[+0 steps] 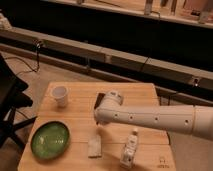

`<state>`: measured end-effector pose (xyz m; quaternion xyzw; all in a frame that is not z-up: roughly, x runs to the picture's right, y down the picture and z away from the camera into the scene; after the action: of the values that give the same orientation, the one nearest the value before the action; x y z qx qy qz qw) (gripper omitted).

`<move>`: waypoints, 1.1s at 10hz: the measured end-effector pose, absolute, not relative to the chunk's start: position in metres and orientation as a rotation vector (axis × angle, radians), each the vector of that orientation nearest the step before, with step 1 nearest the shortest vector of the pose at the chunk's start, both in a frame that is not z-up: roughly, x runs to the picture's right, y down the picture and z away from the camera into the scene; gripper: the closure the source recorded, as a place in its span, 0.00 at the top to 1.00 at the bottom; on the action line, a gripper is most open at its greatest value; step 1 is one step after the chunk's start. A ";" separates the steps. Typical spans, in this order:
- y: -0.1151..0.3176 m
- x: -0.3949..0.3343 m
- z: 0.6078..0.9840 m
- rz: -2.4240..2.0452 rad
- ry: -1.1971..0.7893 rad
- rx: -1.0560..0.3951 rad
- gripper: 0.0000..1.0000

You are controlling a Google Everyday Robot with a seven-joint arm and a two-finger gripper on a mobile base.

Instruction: Place the pepper on the white sponge

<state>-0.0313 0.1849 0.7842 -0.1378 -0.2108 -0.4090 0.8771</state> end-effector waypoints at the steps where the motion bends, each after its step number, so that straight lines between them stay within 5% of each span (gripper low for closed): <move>1: 0.191 -0.035 0.779 -0.850 -0.460 -0.289 0.00; 10: 0.243 -0.069 0.744 -0.813 -0.616 -0.373 0.01; 11: 0.248 -0.073 0.741 -0.807 -0.642 -0.389 0.08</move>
<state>-0.0734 0.2484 0.7411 -0.1846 -0.3052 -0.3833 0.8519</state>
